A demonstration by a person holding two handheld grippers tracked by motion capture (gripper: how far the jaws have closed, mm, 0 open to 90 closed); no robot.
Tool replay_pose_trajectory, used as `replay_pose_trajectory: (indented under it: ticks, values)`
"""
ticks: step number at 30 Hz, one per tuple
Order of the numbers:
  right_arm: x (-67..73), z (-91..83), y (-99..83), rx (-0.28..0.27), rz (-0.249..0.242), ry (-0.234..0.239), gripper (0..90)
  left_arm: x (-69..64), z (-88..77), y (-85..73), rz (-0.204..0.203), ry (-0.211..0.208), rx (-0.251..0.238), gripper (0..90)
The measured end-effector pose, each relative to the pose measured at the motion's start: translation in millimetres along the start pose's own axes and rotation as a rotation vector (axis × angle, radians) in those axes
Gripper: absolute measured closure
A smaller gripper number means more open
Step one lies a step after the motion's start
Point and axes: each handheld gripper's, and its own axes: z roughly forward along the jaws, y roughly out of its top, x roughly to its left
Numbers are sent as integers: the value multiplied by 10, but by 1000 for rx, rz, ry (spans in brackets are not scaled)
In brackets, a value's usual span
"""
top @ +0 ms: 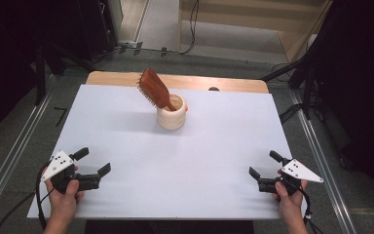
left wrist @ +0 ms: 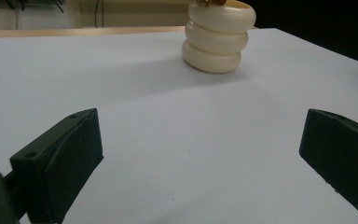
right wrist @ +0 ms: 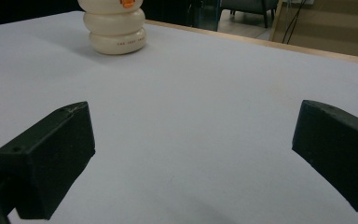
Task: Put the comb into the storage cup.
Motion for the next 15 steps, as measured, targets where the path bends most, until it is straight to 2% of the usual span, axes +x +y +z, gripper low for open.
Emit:
replay_pose_trajectory:
  ticks: [5, 15]
  values:
    - [1, 0, -1, 0, -1, -2, 0, 31, -65, -27, 2, 3, 3, 0]
    - [3, 1, 0, 2, 4, -3, 0, 98, -199, -64, 15, 49, 8, 0]
